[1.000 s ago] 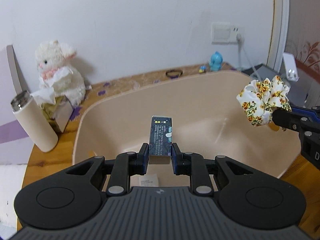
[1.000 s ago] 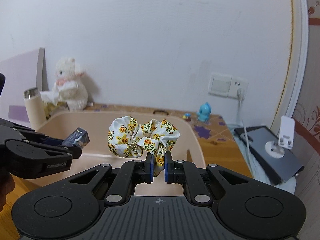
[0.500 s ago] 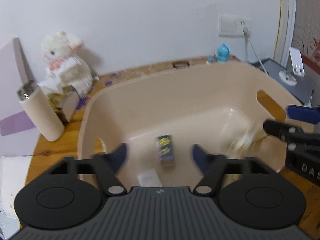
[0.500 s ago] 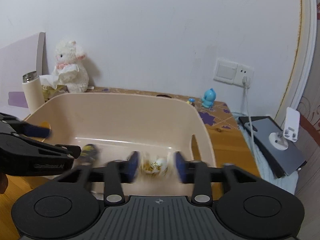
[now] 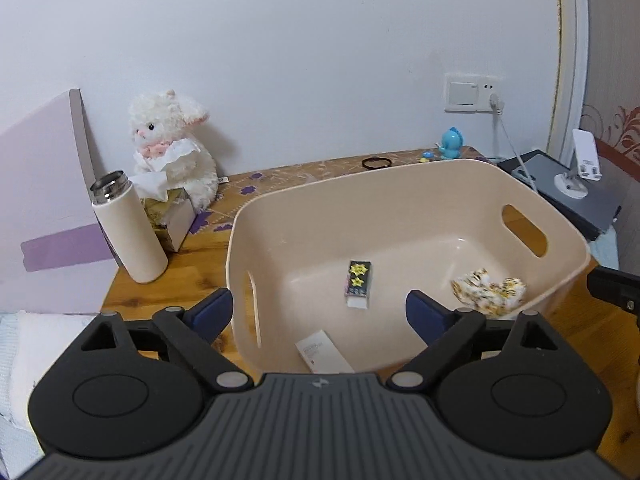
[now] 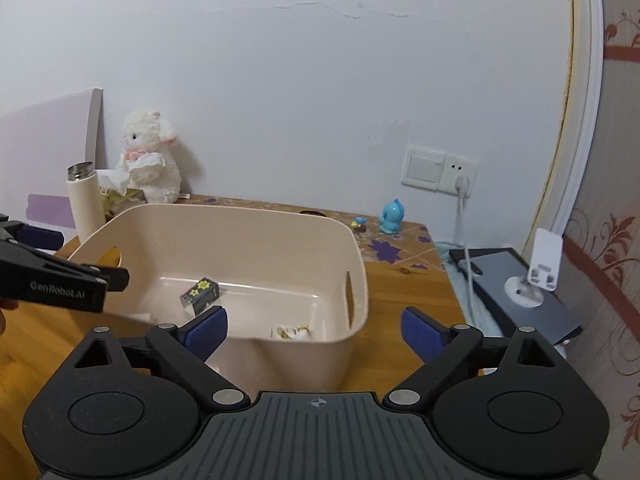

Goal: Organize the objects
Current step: 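Move both tools back to the items beside the basket, then grasp the black cube box with the left tool while the right tool grasps the herb bag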

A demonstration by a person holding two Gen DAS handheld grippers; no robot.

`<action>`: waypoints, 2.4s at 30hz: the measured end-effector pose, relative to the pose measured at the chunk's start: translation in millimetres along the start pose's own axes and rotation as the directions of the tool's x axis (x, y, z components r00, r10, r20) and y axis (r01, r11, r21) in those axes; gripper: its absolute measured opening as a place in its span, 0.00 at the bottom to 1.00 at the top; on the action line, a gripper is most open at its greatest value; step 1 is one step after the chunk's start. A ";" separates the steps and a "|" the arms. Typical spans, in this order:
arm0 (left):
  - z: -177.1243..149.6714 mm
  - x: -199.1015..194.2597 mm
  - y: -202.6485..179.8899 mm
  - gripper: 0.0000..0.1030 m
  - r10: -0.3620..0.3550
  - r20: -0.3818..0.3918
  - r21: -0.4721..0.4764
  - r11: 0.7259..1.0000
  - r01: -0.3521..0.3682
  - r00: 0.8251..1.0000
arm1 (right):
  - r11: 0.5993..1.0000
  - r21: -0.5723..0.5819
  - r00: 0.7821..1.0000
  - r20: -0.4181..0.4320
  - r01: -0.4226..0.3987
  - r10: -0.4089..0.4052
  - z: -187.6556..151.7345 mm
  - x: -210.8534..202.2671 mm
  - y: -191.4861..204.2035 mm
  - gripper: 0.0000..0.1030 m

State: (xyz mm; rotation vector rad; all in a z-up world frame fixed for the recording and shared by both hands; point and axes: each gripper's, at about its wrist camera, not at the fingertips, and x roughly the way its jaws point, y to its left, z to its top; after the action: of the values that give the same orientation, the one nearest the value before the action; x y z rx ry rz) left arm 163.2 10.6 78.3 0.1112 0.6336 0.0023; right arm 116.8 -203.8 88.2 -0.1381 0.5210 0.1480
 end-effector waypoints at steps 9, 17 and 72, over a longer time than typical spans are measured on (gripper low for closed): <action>-26.8 -25.3 -3.6 0.91 -0.016 -0.022 0.002 1.000 0.016 1.000 | 1.000 -0.007 0.999 -0.045 0.015 -0.016 -25.4 -11.9 -10.6 0.96; -57.7 -19.7 -14.4 0.92 -0.039 -0.104 0.002 0.999 0.040 0.994 | 1.000 -0.019 0.993 -0.118 0.021 -0.023 -51.2 -6.1 -12.0 0.96; -107.5 30.9 -2.6 0.50 -0.188 -0.241 -0.029 0.982 0.186 0.952 | 1.000 0.003 0.985 -0.171 -0.004 0.005 -93.9 51.4 12.6 0.46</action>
State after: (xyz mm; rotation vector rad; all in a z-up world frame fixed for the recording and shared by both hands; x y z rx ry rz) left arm 124.5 20.2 -26.3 0.0450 0.8879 -0.1677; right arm 113.2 -201.9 -19.5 -0.1481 0.6928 0.1406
